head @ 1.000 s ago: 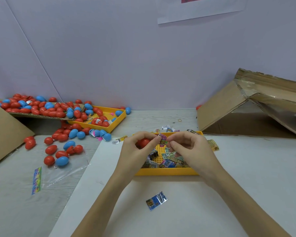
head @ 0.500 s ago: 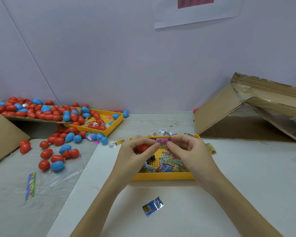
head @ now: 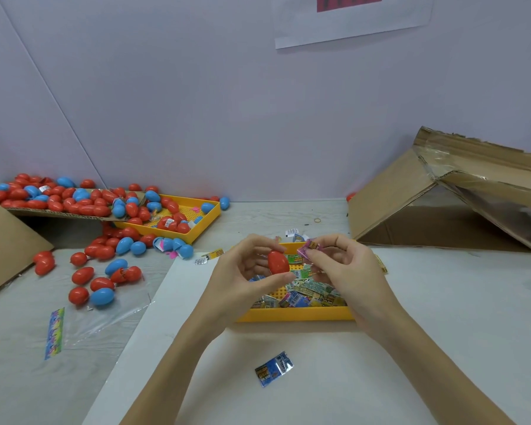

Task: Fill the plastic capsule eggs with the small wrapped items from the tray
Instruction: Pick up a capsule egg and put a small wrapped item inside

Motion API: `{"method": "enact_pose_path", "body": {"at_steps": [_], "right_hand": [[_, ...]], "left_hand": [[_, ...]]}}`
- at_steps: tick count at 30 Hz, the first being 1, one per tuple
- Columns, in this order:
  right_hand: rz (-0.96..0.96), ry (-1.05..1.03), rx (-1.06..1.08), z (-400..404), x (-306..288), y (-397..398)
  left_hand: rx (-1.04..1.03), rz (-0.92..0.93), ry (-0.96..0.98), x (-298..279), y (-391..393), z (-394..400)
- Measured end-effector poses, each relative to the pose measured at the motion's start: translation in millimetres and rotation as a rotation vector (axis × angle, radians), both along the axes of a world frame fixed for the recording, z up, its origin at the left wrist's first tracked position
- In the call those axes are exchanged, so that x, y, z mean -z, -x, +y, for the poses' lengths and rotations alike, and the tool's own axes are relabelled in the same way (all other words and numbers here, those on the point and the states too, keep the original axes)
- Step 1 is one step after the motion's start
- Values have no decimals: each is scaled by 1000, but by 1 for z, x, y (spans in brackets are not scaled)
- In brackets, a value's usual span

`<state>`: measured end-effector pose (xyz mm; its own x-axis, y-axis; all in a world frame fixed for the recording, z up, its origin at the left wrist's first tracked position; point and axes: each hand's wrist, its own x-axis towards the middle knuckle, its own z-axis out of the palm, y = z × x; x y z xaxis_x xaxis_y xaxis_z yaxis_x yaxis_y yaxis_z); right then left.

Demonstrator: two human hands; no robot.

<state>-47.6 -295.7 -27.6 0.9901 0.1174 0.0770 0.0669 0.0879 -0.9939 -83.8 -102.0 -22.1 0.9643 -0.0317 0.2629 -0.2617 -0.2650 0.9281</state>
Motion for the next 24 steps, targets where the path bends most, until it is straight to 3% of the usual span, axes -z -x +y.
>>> {"method": "enact_pose_path", "body": {"at_steps": [5, 9, 24], "right_hand": [[-49, 91, -36, 0, 2, 1], [-58, 51, -57, 1, 0, 3], [-265, 305, 75, 1, 6, 3]], "left_hand": [[73, 25, -14, -1, 1, 0], [60, 105, 107, -2, 2, -2], [32, 71, 97, -1, 1, -3]]}}
